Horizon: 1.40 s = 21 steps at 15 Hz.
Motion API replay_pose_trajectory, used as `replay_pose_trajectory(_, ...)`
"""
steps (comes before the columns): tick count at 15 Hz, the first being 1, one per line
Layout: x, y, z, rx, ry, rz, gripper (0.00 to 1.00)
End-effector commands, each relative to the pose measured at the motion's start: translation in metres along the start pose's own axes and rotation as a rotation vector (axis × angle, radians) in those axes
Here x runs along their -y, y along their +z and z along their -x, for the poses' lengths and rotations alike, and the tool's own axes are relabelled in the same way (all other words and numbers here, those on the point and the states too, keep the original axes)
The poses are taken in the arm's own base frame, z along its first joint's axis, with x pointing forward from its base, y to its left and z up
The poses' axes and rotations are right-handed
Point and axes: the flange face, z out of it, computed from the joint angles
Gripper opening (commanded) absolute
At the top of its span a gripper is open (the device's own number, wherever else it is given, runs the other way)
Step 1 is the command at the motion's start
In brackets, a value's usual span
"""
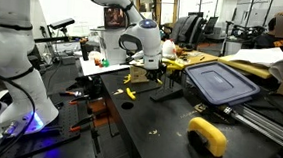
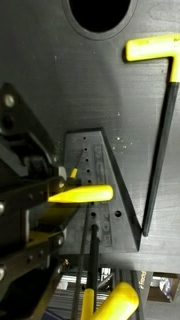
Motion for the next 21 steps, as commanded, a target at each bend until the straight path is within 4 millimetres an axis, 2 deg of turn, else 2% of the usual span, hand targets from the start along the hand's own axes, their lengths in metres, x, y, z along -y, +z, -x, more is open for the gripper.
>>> replay_pose_trajectory(1,0.0071,0.0002,-0.0007,0.026,0.002,-0.015,0.05)
replay_pose_trajectory(9,0.0111,0.0065,-0.0034,0.037,0.001,-0.009,0.05)
replay_pose_trajectory(21,0.0016,0.0020,-0.0049,0.036,0.011,0.025,0.05)
